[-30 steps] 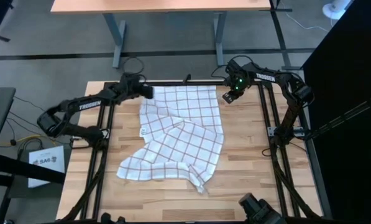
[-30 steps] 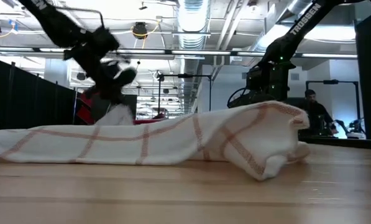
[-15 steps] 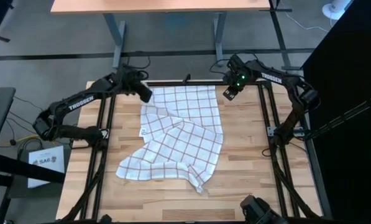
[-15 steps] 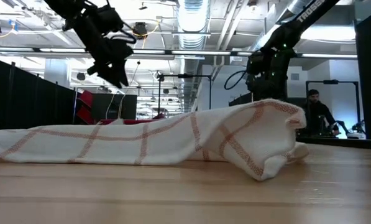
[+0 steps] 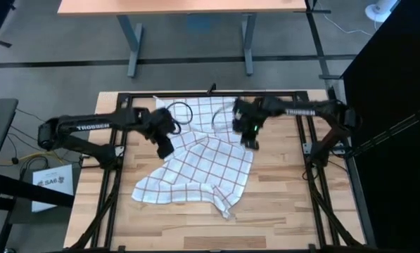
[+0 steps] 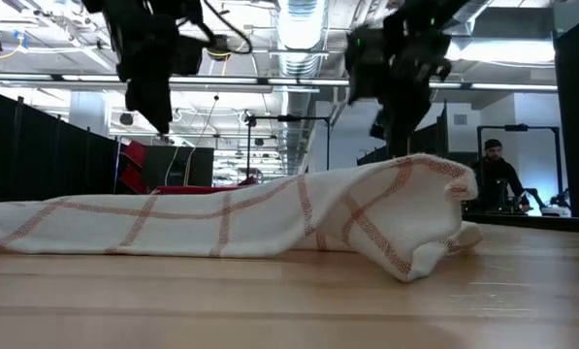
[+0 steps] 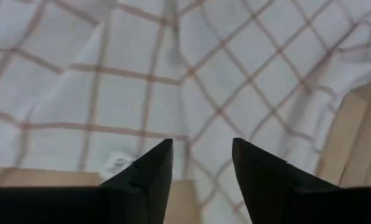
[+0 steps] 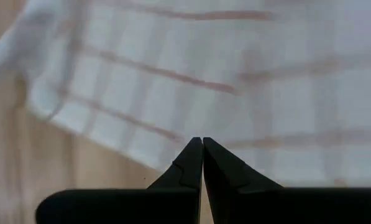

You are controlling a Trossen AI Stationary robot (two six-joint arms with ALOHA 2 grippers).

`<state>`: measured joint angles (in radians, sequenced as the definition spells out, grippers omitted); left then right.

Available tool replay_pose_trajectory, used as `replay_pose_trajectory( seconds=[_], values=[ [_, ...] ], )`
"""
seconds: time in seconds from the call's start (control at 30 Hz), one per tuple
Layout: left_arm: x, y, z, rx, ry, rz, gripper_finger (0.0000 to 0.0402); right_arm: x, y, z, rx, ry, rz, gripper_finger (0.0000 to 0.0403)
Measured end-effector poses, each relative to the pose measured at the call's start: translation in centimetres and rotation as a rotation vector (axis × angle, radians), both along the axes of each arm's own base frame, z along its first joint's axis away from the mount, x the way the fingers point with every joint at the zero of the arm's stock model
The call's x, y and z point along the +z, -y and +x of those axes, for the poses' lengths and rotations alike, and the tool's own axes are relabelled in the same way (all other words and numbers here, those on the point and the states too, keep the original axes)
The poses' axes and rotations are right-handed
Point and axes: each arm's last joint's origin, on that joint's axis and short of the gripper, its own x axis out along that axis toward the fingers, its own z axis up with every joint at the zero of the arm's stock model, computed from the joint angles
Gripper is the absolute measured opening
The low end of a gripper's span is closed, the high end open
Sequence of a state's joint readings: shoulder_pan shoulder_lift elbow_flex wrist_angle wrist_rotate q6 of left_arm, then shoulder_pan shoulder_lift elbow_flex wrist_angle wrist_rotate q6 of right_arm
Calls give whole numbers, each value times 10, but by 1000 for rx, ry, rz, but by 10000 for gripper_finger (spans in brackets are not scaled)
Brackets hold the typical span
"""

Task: Roll towel
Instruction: Roll the white squared towel

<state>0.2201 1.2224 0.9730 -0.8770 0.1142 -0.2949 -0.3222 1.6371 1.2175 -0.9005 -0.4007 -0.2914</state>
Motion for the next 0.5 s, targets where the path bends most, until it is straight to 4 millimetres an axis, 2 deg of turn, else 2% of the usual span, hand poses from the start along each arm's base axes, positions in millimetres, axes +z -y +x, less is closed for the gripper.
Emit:
replay_pose_trajectory(
  seconds=[0.1, 0.2, 0.33, 0.5],
  values=[
    [0, 23, 5, 19, 7, -9, 149, 1, -44, 14, 131, 38, -2, 0],
    [-1, 39, 7, 43, -9, 20, 149, -5, -78, 24, 193, 106, 6, 0],
    [-5, 50, 10, 39, -25, 48, 149, -24, -107, 32, 188, 130, 37, 0],
    [-13, 47, 9, 74, -51, 160, 149, -47, -135, 37, 163, 24, 78, 0]
  ],
)
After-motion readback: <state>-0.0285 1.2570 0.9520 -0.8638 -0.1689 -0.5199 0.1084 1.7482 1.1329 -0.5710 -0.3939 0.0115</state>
